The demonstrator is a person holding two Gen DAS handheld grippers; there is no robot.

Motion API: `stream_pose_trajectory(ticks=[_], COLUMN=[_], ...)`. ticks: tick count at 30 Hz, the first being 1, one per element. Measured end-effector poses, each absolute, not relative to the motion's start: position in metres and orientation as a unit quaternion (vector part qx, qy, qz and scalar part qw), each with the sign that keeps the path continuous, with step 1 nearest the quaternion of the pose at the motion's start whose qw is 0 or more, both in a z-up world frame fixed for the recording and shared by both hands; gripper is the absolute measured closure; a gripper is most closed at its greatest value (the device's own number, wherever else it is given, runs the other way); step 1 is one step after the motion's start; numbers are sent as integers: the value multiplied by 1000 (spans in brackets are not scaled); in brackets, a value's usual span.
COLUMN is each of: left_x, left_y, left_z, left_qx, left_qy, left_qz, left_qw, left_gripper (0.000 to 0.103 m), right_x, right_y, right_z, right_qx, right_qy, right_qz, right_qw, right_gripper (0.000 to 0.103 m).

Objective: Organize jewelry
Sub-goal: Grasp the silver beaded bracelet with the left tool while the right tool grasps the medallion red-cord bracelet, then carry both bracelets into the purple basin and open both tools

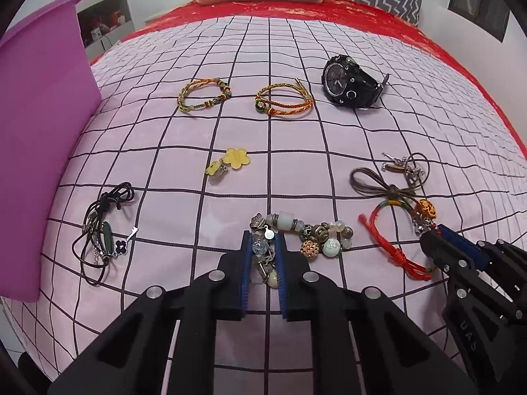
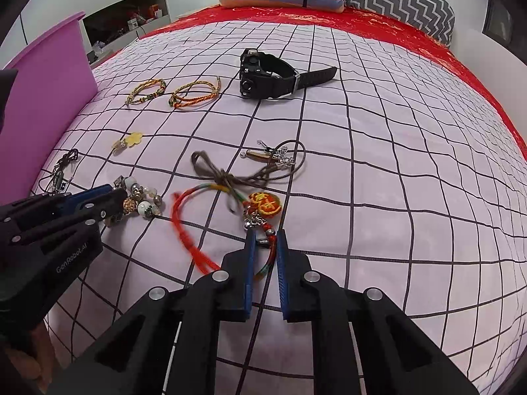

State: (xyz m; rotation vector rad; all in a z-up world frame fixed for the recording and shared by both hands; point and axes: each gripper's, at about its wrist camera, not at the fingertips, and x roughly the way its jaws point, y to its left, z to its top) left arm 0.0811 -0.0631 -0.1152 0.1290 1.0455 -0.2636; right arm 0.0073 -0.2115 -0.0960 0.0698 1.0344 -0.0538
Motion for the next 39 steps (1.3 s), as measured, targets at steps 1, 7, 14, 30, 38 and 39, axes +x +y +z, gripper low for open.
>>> stream_pose_trajectory(ticks=[1, 7, 14, 30, 38, 39], left_x=[82, 74, 55, 30, 25, 25], left_y=[-61, -51, -45, -7, 23, 26], left_z=[-114, -105, -84, -17, 24, 29], left_qx=[52, 23, 9, -5, -17, -18], left_qy=[500, 509, 497, 445, 412, 408], left_qz=[-130, -145, -167, -165, -159, -159], left_qw=[855, 848, 851, 880, 897, 899], left_gripper=[90, 90, 90, 94, 94, 94], right_x=[7, -5, -32, -56, -51, -50], right_y=[-213, -216, -210, -184, -161, -158], right_z=[-95, -86, -66, -2, 34, 40], right_qx=[40, 75, 81, 64, 56, 56], right_qy=[494, 491, 476, 428, 399, 395], right_qz=[-24, -15, -9, 6, 28, 31], right_qw=[868, 868, 876, 901, 915, 917], right_gripper=[91, 91, 91, 91, 91, 91])
